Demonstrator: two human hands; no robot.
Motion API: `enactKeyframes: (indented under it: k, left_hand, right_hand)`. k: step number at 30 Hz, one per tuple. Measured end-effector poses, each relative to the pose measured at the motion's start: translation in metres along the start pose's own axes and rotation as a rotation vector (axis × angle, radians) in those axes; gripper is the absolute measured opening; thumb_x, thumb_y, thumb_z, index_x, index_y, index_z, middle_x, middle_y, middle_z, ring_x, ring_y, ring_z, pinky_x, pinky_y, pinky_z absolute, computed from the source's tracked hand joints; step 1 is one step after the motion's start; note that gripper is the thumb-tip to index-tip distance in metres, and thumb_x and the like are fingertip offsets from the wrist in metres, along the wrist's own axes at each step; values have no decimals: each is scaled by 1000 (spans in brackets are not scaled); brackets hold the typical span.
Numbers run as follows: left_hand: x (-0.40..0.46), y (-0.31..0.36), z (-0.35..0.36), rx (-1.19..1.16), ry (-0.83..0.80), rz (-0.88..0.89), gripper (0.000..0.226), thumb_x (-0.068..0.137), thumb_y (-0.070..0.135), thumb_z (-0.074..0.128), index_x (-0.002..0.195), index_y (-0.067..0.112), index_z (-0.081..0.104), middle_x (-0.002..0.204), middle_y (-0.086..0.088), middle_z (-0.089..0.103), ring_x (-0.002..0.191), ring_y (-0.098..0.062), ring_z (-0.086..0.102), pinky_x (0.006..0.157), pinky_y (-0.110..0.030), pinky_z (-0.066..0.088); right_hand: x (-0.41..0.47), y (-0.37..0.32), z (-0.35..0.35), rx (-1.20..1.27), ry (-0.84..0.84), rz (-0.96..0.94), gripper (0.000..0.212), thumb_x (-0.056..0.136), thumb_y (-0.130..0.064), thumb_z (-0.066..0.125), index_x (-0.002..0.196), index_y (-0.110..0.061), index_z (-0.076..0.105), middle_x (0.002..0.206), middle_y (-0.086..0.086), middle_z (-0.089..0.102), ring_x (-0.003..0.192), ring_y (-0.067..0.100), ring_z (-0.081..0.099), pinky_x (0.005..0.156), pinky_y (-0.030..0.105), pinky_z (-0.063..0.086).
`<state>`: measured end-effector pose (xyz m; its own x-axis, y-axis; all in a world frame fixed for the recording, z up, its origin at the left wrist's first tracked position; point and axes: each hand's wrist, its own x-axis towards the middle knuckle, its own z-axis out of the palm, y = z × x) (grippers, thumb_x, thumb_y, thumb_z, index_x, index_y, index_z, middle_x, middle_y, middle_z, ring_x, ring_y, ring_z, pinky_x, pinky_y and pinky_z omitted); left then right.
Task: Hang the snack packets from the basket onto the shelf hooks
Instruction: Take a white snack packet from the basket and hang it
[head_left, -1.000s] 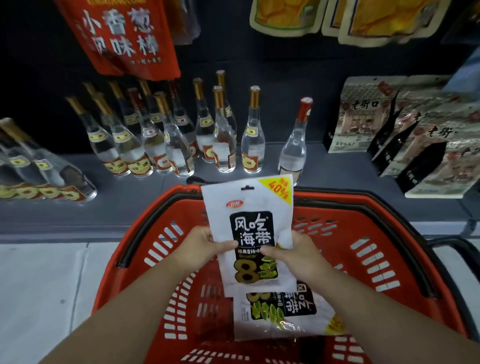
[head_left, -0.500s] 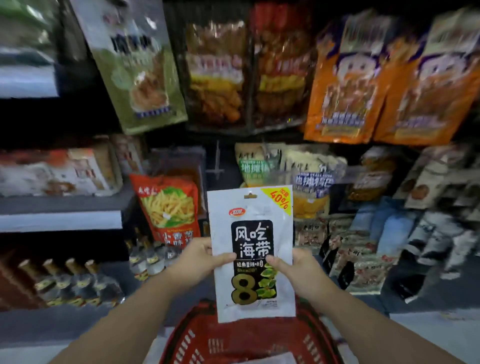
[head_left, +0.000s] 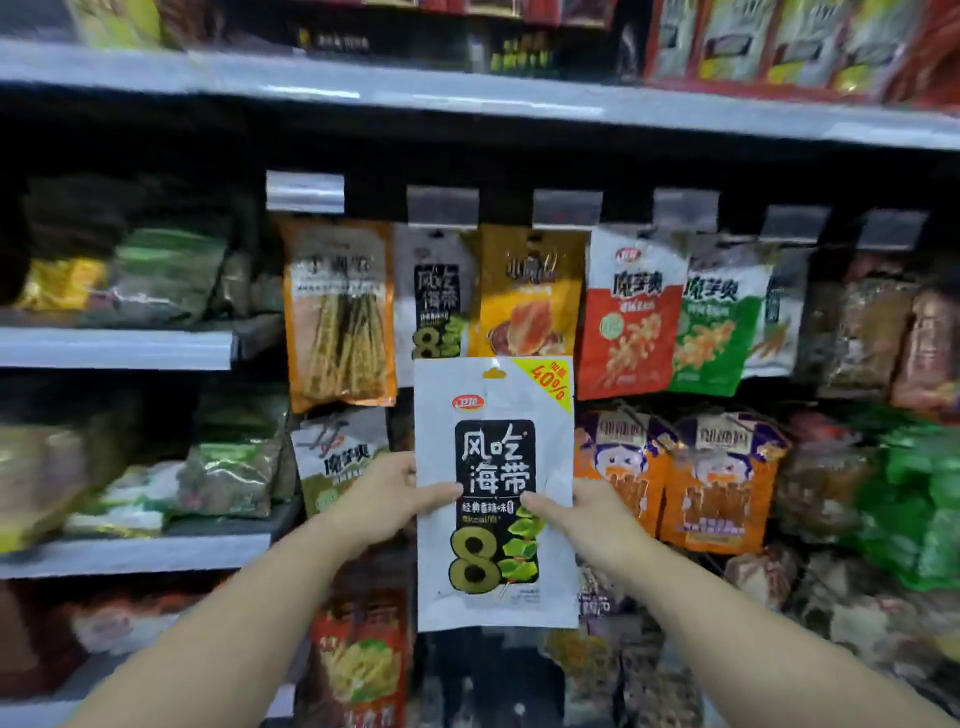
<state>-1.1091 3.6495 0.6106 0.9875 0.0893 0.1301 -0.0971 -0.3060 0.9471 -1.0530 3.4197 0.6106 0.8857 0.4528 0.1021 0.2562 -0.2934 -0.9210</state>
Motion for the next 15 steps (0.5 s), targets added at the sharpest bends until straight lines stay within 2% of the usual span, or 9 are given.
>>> enactKeyframes:
  k: [1, 3, 5, 7, 9, 11, 13, 15]
  left_hand:
    - [1, 15, -6, 0, 4, 10, 24, 84, 18, 72, 107, 12, 70, 103, -4, 75, 92, -22, 72, 75, -36, 59]
    - [1, 42, -15, 23, 49, 30, 22, 84, 16, 71, 106, 12, 69, 96, -1, 76, 86, -20, 73, 63, -30, 58]
    - [2, 63, -21, 78, 68, 62, 18, 84, 20, 71, 102, 18, 70, 94, 3, 77, 84, -18, 74, 67, -34, 60]
    - [2, 75, -26, 107, 77, 97, 10, 85, 22, 71, 94, 23, 70, 87, 10, 76, 76, -7, 73, 64, -26, 59]
    - [4, 84, -28, 132, 89, 121, 7, 86, 22, 69, 92, 26, 68, 82, 15, 75, 68, -1, 70, 54, -15, 51]
    - [6, 90, -30, 154, 100, 120, 8, 87, 24, 68, 94, 28, 67, 91, 12, 75, 78, -7, 71, 58, -18, 52]
    - [11, 89, -29, 164, 92, 111, 13, 88, 25, 67, 101, 24, 68, 100, 5, 74, 87, -13, 71, 62, -21, 53]
    - [17, 85, -28, 180, 84, 87, 16, 90, 25, 65, 106, 21, 67, 102, 4, 73, 86, -11, 69, 56, -16, 51]
  right_hand:
    - [1, -15, -3, -1, 9, -11, 7, 89, -29, 64, 93, -24, 69, 85, -17, 68, 75, 6, 64, 62, 19, 49]
    - [0, -40, -8, -3, 14, -35, 13, 89, -30, 64, 99, -24, 68, 90, -16, 67, 76, 2, 62, 57, 14, 46]
    - [1, -58, -12, -3, 40, -56, 16, 88, -32, 65, 100, -22, 69, 94, -13, 68, 78, 2, 61, 63, 19, 50]
    - [1, -70, -15, -24, 75, -70, 20, 86, -36, 66, 97, -20, 71, 88, -11, 68, 74, 6, 62, 65, 25, 48]
    - [4, -74, -15, -17, 98, -81, 17, 86, -37, 66, 92, -22, 71, 80, -12, 67, 66, 3, 59, 58, 20, 45]
    - [7, -75, -11, 55, 130, -73, 11, 86, -34, 67, 93, -26, 69, 89, -13, 68, 79, 7, 64, 72, 29, 53]
    - [10, -75, -6, 128, 177, -68, 13, 86, -27, 69, 99, -25, 69, 97, -9, 69, 93, 18, 64, 88, 43, 52]
    - [16, -74, -1, 174, 203, -53, 21, 86, -20, 68, 107, -20, 68, 97, -7, 68, 92, 19, 64, 89, 45, 51]
